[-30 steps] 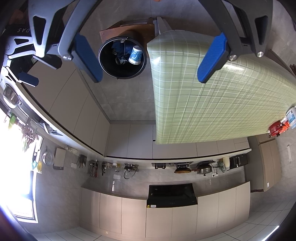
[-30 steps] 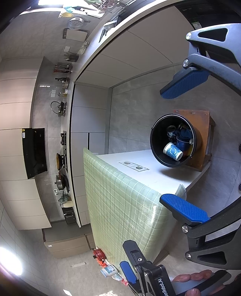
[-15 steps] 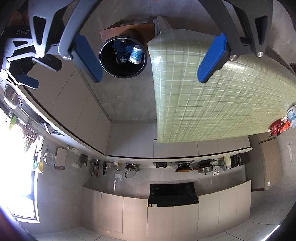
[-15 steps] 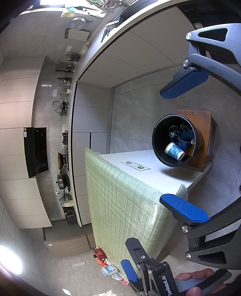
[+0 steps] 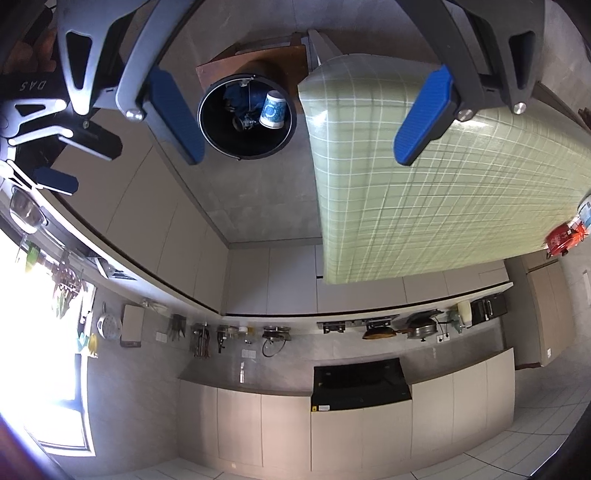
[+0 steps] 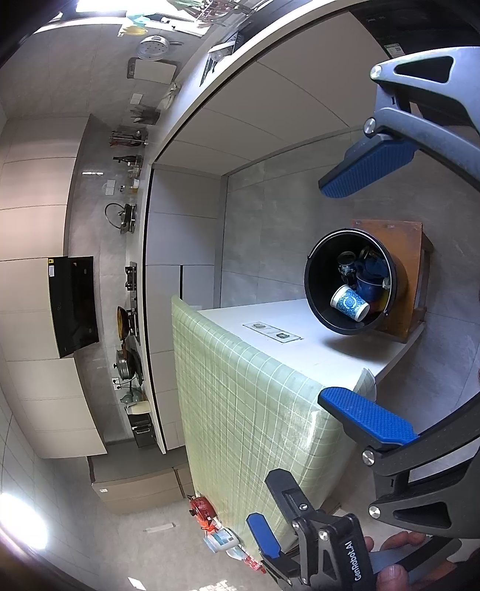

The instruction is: Collect trash

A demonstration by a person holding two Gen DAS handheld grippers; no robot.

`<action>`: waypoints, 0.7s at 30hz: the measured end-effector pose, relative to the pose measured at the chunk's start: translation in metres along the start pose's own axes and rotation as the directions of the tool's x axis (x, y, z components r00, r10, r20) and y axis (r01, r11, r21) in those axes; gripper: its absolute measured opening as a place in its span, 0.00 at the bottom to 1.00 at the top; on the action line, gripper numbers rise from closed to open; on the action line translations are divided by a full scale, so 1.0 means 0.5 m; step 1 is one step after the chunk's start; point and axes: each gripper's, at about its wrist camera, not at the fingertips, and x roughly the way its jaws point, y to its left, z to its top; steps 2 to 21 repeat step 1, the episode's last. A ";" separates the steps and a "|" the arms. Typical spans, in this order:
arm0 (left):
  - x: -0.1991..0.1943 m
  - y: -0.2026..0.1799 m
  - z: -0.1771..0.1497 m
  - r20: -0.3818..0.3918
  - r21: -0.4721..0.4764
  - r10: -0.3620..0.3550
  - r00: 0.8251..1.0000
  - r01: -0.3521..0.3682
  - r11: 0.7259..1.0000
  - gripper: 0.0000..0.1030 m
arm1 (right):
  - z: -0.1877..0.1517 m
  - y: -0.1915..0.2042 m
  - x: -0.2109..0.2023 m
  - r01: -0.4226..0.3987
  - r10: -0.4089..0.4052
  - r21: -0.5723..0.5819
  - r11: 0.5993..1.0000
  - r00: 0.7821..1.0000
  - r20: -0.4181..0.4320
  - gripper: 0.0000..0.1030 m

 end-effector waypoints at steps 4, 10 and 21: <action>0.003 -0.001 0.000 -0.010 -0.005 0.004 1.000 -0.004 1.000 1.00 | 0.000 -0.002 0.000 0.001 -0.001 0.001 1.000 1.000 0.001 1.00; 0.003 -0.001 0.000 -0.010 -0.005 0.004 1.000 -0.004 1.000 1.00 | 0.000 -0.002 0.000 0.001 -0.001 0.001 1.000 1.000 0.001 1.00; 0.003 -0.001 0.000 -0.010 -0.005 0.004 1.000 -0.004 1.000 1.00 | 0.000 -0.002 0.000 0.001 -0.001 0.001 1.000 1.000 0.001 1.00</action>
